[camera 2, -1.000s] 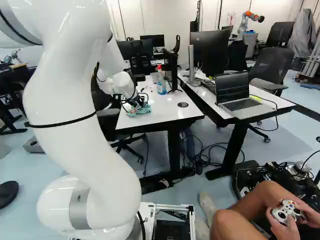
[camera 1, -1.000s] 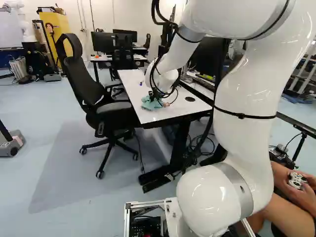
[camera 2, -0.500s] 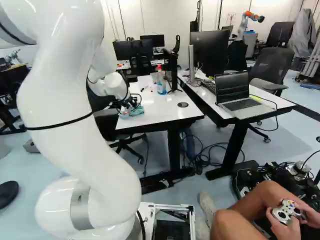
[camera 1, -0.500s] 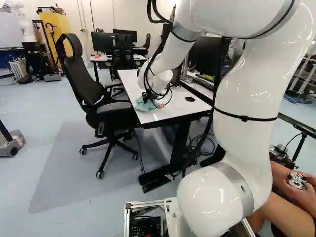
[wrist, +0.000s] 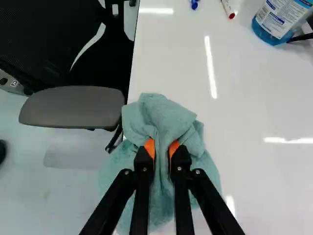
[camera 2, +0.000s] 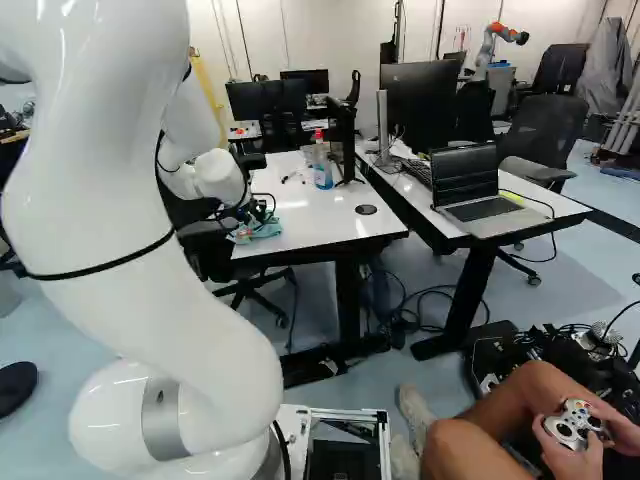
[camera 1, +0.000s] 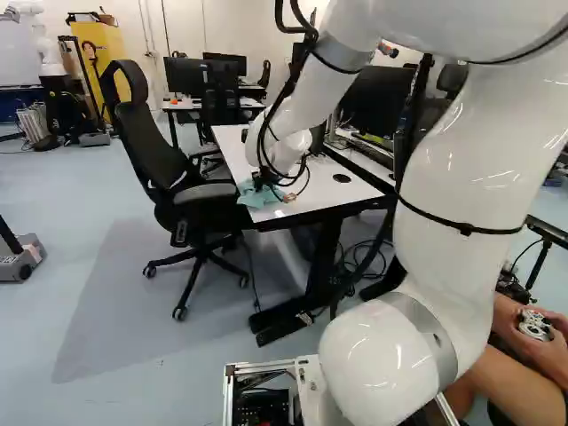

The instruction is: Clean the table with the green towel

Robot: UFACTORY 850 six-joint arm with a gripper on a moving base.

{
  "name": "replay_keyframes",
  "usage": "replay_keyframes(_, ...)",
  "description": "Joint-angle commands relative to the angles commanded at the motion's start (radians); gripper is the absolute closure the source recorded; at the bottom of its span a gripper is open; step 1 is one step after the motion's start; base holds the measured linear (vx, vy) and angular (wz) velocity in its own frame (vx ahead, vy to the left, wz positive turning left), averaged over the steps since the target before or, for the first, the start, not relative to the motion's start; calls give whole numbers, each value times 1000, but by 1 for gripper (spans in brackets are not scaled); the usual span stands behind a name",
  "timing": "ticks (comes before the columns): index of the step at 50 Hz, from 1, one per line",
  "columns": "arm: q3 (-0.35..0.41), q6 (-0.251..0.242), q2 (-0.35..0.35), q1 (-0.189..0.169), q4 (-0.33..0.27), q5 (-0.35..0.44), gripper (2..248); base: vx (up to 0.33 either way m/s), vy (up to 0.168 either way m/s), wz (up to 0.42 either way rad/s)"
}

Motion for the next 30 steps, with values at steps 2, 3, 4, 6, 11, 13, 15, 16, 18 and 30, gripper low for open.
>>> replay_keyframes(2,11,0,10,-2,0,0,199,0,0,0)
replay_keyframes(3,15,0,14,-3,0,0,199,0,0,0)
replay_keyframes(4,20,0,18,-4,0,0,199,0,0,0)
replay_keyframes(6,29,0,26,-8,0,0,199,0,0,0)
replay_keyframes(11,47,0,43,-20,0,0,199,0,0,0)
replay_keyframes(13,53,0,48,-26,0,0,199,0,0,0)
replay_keyframes(15,58,0,53,-32,0,0,199,0,0,0)
replay_keyframes(16,60,0,55,-35,0,0,199,0,0,0)
replay_keyframes(18,65,0,60,-41,0,0,199,0,0,0)
replay_keyframes(30,88,0,81,-82,0,0,199,0,0,0)
